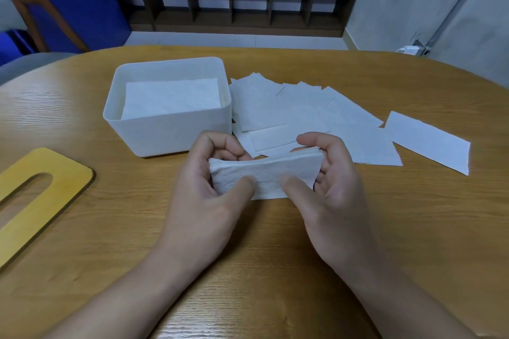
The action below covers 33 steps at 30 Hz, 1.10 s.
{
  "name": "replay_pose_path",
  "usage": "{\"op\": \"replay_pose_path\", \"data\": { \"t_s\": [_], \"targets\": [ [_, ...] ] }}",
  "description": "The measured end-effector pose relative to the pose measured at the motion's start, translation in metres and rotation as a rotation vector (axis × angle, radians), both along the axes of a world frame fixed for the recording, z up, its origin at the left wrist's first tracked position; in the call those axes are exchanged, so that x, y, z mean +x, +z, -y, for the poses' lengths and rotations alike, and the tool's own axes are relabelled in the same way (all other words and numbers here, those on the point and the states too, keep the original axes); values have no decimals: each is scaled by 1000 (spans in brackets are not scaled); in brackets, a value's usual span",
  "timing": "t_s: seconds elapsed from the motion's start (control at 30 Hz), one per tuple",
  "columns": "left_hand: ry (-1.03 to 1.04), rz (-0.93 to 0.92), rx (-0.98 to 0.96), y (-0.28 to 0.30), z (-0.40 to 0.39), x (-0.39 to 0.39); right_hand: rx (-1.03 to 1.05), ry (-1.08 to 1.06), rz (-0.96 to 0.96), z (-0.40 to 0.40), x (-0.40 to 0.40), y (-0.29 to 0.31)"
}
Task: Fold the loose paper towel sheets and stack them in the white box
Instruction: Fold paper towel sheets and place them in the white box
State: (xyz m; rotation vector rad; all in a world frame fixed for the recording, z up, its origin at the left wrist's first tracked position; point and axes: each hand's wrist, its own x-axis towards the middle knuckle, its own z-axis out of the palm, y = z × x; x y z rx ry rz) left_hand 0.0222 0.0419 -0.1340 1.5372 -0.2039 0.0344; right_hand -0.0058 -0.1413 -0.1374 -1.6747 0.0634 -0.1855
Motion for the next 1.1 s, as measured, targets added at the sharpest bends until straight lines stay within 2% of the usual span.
{"op": "replay_pose_path", "data": {
  "t_s": [0.43,0.63,0.8,0.93,1.03,1.1],
  "targets": [
    [-5,28,90,1,-1,0,-63,-6,9,2,0,-2],
    [11,35,88,-1,-4,3,-107,-42,2,0,0,-2],
    [47,-4,14,0,-7,7,-105,-40,-14,-1,0,1],
    [43,12,216,5,-16,10,-1,-58,-63,6,5,6],
    [82,106,391,11,-25,6,143,-50,-81,7,9,11],
    [89,148,387,17,-29,4,181,-33,-84,4,8,14]
  ]
}}
